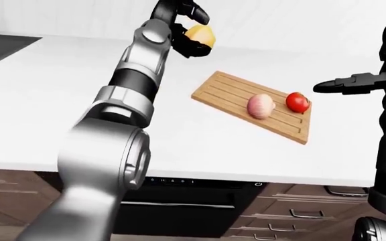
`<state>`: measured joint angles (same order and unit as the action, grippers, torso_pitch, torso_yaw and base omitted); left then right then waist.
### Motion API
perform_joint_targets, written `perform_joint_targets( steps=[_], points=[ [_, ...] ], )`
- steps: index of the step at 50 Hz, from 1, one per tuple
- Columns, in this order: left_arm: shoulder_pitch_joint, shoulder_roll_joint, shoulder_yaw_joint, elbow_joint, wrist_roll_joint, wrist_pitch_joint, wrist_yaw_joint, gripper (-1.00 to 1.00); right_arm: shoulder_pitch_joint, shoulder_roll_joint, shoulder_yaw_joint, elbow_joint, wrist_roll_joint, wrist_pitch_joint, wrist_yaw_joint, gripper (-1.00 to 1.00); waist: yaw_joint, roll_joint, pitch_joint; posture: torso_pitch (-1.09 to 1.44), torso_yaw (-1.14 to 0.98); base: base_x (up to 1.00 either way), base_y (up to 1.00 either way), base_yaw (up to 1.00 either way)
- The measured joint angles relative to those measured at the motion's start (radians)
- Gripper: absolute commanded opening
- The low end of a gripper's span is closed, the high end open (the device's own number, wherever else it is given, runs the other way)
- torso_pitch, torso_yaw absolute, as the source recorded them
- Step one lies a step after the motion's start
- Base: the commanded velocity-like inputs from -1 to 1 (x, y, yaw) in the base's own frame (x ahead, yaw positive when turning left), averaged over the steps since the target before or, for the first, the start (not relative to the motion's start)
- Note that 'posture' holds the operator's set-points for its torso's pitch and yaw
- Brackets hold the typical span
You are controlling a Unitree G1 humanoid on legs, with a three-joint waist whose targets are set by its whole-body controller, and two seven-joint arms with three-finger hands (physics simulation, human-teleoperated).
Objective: Place the avocado, onion, tomato and bell pepper on the cutting board.
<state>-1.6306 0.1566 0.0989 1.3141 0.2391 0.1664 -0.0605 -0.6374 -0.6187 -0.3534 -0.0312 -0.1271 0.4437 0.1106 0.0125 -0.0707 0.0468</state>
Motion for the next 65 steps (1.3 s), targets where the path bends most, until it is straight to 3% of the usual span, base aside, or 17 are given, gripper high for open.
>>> perform_joint_targets(
  steps=[13, 22, 38, 52, 65],
  points=[
    [0.013, -0.05, 0.023, 0.028, -0.027, -0.005, 0.015, -1.0, 0.004, -0.001, -0.004, -0.004, -0.002, -0.001, 0.0, 1.0, 0.001, -0.003, -0.002, 0.0, 0.0, 0.0, 0.0, 0.0],
    [0.04, -0.111, 0.013, 0.044, -0.029, -0.034, 0.022, -1.0, 0.013, -0.002, -0.009, -0.014, 0.004, -0.002, 0.007, 1.0, 0.001, -0.009, -0.001, 0.0, 0.0, 0.0, 0.0, 0.0],
    [0.078, -0.152, 0.008, 0.044, -0.012, -0.072, 0.039, -1.0, 0.012, 0.003, -0.002, -0.006, 0.001, -0.007, 0.003, 1.0, 0.001, -0.01, -0.005, 0.0, 0.0, 0.0, 0.0, 0.0],
    [0.124, -0.202, 0.034, 0.056, -0.051, -0.117, 0.148, -1.0, 0.004, 0.008, 0.003, 0.003, -0.004, -0.01, 0.001, 1.0, 0.002, -0.011, -0.008, 0.0, 0.0, 0.0, 0.0, 0.0],
    [0.164, -0.246, 0.023, 0.059, -0.057, -0.151, 0.173, -1.0, 0.01, 0.009, 0.0, 0.001, -0.003, -0.013, 0.0, 1.0, 0.0, -0.012, -0.009, 0.0, 0.0, 0.0, 0.0, 0.0]
  ],
)
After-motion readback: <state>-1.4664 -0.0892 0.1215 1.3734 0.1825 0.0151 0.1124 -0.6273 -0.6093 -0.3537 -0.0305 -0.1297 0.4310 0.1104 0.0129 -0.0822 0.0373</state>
